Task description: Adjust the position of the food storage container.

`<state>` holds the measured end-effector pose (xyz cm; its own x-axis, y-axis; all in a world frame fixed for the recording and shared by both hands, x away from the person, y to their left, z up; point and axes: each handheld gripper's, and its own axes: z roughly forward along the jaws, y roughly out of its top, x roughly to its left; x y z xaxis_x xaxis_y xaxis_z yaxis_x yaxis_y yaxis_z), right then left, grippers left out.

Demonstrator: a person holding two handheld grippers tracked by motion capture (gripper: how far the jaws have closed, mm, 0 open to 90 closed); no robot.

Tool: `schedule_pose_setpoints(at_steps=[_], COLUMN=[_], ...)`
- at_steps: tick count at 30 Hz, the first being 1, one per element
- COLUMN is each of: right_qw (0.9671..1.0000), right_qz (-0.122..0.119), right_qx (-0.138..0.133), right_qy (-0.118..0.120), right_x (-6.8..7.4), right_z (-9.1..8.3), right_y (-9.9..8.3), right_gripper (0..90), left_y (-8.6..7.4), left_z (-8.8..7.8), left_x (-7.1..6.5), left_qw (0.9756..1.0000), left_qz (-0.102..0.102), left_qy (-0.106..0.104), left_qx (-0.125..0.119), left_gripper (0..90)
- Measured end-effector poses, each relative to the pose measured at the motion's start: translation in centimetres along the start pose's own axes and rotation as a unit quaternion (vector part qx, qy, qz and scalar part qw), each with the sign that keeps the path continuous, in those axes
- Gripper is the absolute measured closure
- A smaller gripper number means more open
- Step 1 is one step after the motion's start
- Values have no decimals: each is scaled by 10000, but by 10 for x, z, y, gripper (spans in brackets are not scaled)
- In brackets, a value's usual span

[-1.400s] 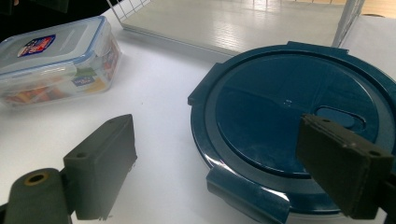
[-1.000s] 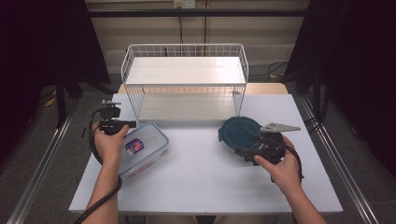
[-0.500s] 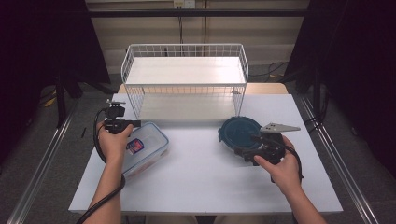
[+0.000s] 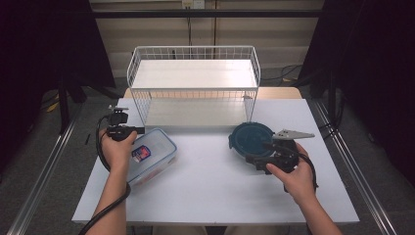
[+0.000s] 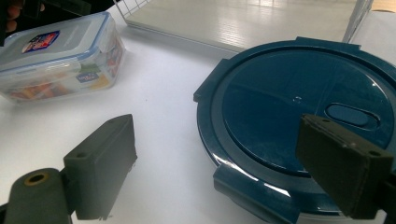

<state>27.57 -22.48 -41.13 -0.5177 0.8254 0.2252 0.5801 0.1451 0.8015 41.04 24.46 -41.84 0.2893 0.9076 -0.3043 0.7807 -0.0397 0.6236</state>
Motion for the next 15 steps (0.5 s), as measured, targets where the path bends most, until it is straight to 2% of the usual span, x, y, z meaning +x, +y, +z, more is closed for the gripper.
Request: schedule_pose_setpoints(at_steps=[1, 2, 3, 6, 10, 15], right_qw=[10000, 10000, 10000, 10000, 10000, 10000], right_qz=[-8, 4, 3, -30, -38, -26], right_qx=[0, 10, 13, 0, 38, 34], right_qy=[7, 9, 7, 23, 42, 49], right_x=[0, 0, 1, 2, 3, 3], right_z=[1, 1, 1, 2, 4, 3], right_y=[0, 0, 0, 1, 0, 0], right_gripper=[122, 122, 122, 123, 122, 122], left_y=[0, 0, 0, 3, 5, 4], left_z=[0, 2, 1, 0, 3, 9], left_x=[1, -1, 0, -2, -3, 0], left_qw=[10000, 10000, 10000, 9998, 9999, 9999], left_qz=[35, -49, 35, 32, 73, -83], left_qy=[-22, -42, -73, -179, -109, -61], left_qx=[13, -70, 0, 30, 80, 85], left_gripper=[900, 900, 900, 900, 900, 900])
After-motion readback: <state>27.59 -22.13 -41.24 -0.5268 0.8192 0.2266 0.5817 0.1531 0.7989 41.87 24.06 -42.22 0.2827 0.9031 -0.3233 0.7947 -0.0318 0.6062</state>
